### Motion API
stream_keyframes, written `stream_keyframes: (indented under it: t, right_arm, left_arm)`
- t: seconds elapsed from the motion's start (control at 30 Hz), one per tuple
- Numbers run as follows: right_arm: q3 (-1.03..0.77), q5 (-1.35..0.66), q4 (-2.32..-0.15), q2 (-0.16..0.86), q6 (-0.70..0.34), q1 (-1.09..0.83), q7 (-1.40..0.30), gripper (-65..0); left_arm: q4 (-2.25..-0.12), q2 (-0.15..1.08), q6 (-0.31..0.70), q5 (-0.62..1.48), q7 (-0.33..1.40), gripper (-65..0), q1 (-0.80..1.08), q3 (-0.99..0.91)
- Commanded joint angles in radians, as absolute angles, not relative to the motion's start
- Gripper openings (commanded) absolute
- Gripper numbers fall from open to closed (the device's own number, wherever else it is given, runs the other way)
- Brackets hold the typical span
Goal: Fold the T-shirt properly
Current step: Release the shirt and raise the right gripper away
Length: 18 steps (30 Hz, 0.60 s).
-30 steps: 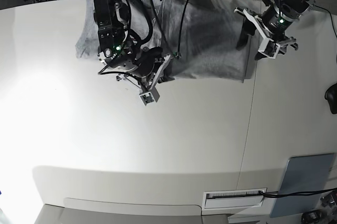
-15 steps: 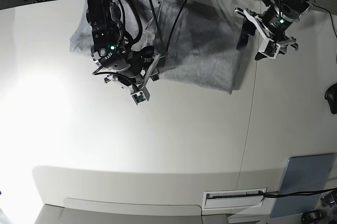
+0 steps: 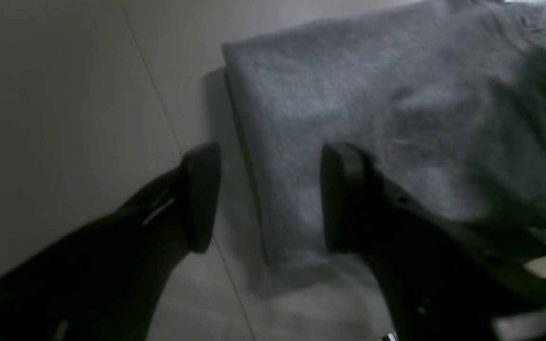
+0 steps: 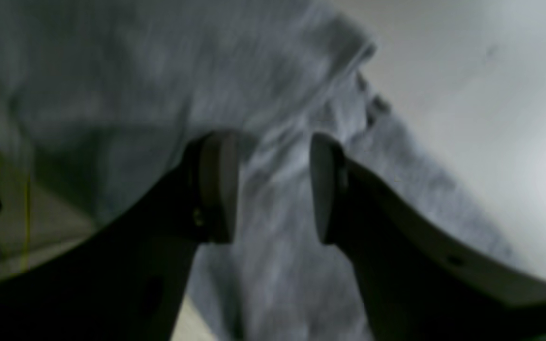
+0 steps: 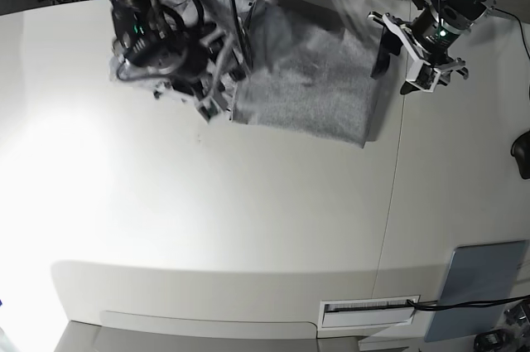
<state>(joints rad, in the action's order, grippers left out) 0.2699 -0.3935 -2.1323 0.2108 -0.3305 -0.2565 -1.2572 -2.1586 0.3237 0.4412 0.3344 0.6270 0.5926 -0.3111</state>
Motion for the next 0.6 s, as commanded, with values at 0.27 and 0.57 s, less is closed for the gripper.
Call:
stream_keyframes:
  t: [0.27,0.57]
  right_arm:
    - [0.266,-0.437,-2.356,0.35,-0.377,-0.463,-1.254,-39.9]
    - [0.24,-0.427,-2.356,0.349,-0.389,-0.569,-1.295,-39.9]
  left_arm:
    - [-2.175,0.332,0.441,0.345,0.604,-33.1,0.596,-0.317]
    - [-2.175,0.332,0.441,0.345,0.604,-33.1,0.596,-0.317]
